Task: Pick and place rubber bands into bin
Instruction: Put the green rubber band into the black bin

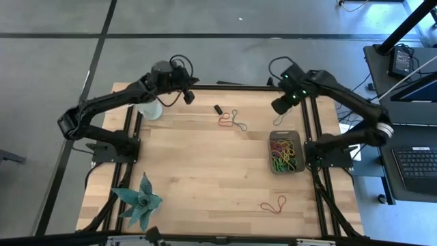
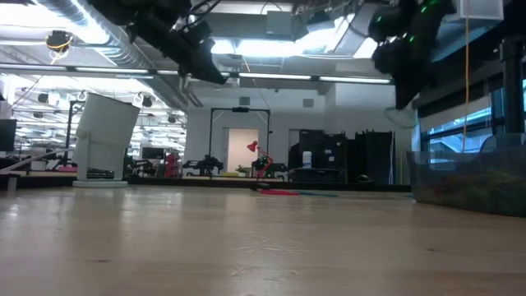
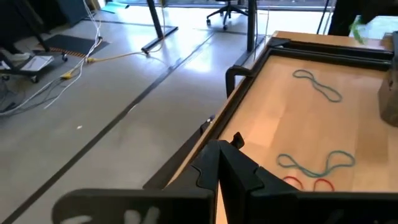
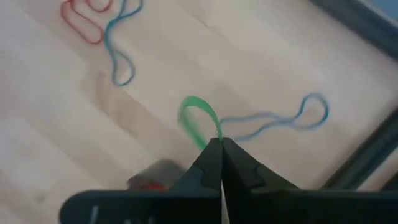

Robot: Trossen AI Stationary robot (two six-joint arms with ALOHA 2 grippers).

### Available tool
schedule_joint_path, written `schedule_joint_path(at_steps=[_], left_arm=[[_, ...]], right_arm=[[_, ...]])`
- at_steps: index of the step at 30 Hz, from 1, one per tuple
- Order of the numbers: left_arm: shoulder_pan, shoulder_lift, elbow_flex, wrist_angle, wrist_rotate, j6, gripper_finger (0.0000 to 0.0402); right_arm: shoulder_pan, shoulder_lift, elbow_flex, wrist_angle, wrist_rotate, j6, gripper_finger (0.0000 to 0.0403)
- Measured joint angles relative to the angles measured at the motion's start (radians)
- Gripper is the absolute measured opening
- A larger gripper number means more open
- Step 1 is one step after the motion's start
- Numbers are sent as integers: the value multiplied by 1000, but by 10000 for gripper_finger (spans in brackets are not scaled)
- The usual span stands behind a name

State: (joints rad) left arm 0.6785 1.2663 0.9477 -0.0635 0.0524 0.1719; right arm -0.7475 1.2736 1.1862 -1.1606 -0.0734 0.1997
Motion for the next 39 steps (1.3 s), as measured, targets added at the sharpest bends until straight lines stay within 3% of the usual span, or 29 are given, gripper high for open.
schedule_joint_path(at_steps=[7, 13, 22, 33, 39], left_arm=[[24, 0, 0, 1, 77, 97, 3], [12, 0, 0, 4, 221, 184, 3], [-46, 0, 0, 8, 272, 235, 3], [-69, 0, 0, 20, 193, 235, 3], [-69, 0, 0, 41, 190, 235, 3]], right_arm=[[160, -146, 0, -157, 18, 236, 0], [367, -208, -14, -241, 52, 378, 0], [615, -268, -255, -184, 20, 451, 0], [708, -268, -497, 129, 17, 503, 11], [708, -272, -516, 141, 16, 580, 51]])
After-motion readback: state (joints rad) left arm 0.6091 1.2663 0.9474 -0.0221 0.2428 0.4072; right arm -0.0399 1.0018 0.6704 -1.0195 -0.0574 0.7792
